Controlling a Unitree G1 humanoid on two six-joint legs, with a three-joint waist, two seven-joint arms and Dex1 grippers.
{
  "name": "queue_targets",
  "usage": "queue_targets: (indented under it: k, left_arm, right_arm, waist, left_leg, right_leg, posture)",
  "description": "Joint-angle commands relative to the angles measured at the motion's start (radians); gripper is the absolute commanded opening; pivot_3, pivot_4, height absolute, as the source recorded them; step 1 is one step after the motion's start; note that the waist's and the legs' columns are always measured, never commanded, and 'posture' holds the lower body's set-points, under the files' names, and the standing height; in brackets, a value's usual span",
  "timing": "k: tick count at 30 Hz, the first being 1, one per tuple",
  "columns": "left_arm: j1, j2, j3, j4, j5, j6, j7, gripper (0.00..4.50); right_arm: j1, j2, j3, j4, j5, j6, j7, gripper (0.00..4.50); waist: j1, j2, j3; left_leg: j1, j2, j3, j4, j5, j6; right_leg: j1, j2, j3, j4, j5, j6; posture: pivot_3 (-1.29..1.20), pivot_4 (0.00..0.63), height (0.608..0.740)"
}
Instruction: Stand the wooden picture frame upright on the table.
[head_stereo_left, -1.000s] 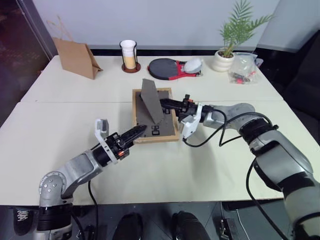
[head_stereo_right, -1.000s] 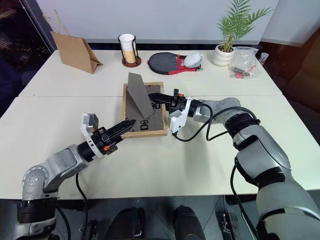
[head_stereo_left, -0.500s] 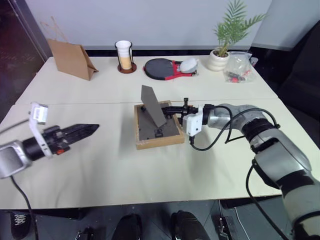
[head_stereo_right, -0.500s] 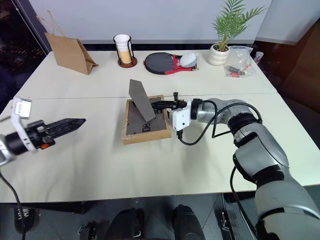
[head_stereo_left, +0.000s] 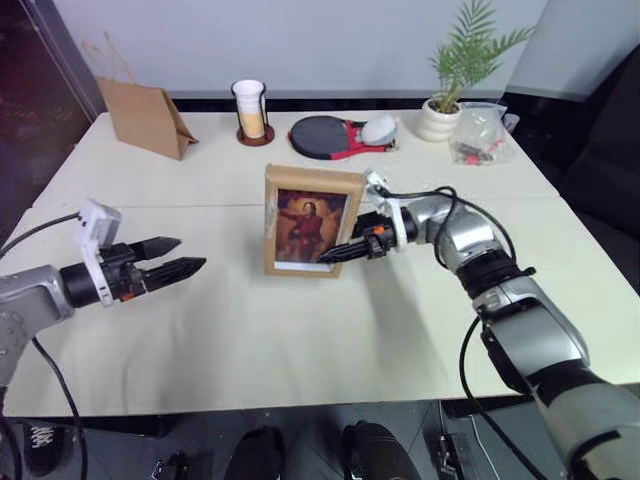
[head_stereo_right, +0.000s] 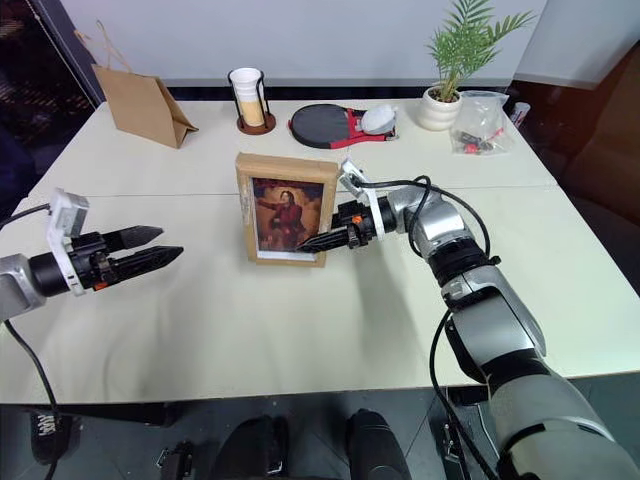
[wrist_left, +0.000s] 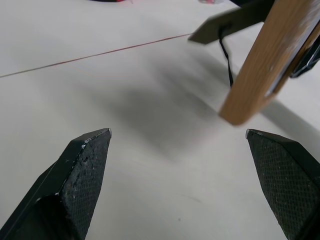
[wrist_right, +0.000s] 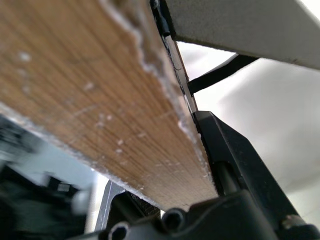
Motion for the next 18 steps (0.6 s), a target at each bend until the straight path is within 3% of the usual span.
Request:
queue_targets:
  k: [1,10,12,14,17,18]
  left_arm:
    - [-0.037,-0.016,0.002,-0.027,0.015,0.007,-0.006,4.45]
    - [-0.036,-0.033,0.011,-0.040,0.044,0.036,-0.020,4.45]
    - [-0.029,-0.036,0.012,-0.052,0.045,0.039,-0.024,4.50]
    - [-0.022,-0.040,0.010,-0.068,0.045,0.042,-0.031,4.50]
    - [-0.014,-0.046,0.003,-0.090,0.048,0.043,-0.040,4.50]
    - [-0.011,-0.049,0.005,-0.100,0.042,0.048,-0.040,4.50]
  right_arm:
    - [-0.034,0.040,-0.031,0.103,-0.052,0.016,0.049,1.06]
    - [-0.060,0.125,-0.088,0.354,-0.196,-0.084,0.026,1.06]
    - [-0.062,0.125,-0.104,0.372,-0.217,-0.085,0.023,2.11]
    - [-0.062,0.117,-0.124,0.375,-0.231,-0.075,0.024,2.80]
    - [-0.053,0.078,-0.158,0.348,-0.242,-0.066,0.011,4.41]
    - [-0.047,0.064,-0.166,0.337,-0.246,-0.062,0.011,4.47]
  waist:
    - [-0.001,0.000,0.000]
    - [-0.005,0.000,0.000]
    - [-0.004,0.000,0.000]
    - [-0.003,0.000,0.000]
    - [-0.001,0.000,0.000]
    - [-0.001,0.000,0.000]
  left_leg:
    - [-0.002,0.000,0.001,-0.001,0.000,0.000]
    - [-0.005,-0.001,0.003,0.001,0.000,0.000]
    - [-0.003,-0.002,0.003,0.001,0.000,0.000]
    - [-0.003,-0.002,0.002,0.001,0.000,0.000]
    - [-0.003,-0.003,0.002,0.000,0.000,0.000]
    - [-0.003,-0.003,0.002,0.000,0.000,0.000]
  right_leg:
    - [-0.002,-0.001,0.000,0.000,0.000,0.000]
    - [-0.006,-0.001,0.000,0.002,0.001,0.001]
    - [-0.005,-0.001,0.000,0.002,0.001,0.001]
    - [-0.004,-0.002,0.000,0.003,0.001,0.001]
    - [-0.005,-0.003,0.000,0.003,0.001,0.001]
    - [-0.005,-0.003,0.000,0.003,0.001,0.001]
  posture:
    - [0.00,0.150,0.740]
    - [0.00,0.150,0.740]
    - [0.00,0.150,0.740]
    - [0.00,0.150,0.740]
    - [0.00,0.150,0.740]
    - [0.00,0.150,0.740]
